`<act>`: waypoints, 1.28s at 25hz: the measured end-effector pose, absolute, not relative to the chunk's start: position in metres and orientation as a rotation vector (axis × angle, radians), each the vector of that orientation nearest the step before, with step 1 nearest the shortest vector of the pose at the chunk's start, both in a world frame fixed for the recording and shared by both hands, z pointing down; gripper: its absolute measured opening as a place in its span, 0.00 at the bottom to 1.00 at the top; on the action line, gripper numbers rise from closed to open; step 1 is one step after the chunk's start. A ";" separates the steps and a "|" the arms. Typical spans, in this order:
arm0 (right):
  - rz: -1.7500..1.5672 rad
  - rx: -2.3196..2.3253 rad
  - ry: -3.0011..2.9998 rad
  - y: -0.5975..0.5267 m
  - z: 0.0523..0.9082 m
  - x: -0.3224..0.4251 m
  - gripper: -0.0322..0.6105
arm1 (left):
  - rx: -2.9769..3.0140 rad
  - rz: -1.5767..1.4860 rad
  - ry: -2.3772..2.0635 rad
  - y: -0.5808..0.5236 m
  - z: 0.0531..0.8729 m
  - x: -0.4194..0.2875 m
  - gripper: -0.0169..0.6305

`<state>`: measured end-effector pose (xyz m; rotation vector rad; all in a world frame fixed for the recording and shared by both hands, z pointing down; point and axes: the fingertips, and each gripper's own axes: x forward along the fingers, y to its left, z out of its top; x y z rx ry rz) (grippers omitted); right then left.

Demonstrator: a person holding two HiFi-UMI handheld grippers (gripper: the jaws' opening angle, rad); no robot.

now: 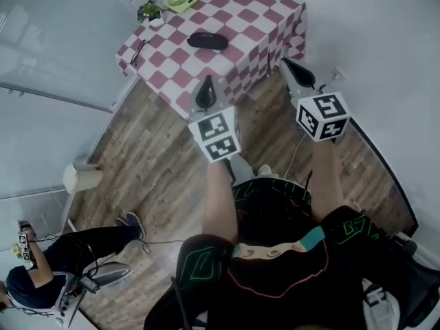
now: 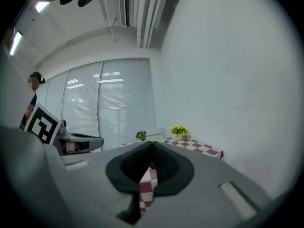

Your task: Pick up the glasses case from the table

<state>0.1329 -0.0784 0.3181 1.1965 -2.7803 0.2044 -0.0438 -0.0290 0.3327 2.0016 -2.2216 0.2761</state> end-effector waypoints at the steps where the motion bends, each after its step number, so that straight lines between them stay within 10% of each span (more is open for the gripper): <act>1: 0.201 1.202 -2.781 -0.082 0.317 0.135 0.06 | 2.013 0.278 -2.223 -0.033 0.331 -0.042 0.04; 32: 0.336 0.763 -2.692 -0.271 0.407 -0.025 0.06 | 1.633 0.351 -2.208 -0.185 0.438 -0.172 0.04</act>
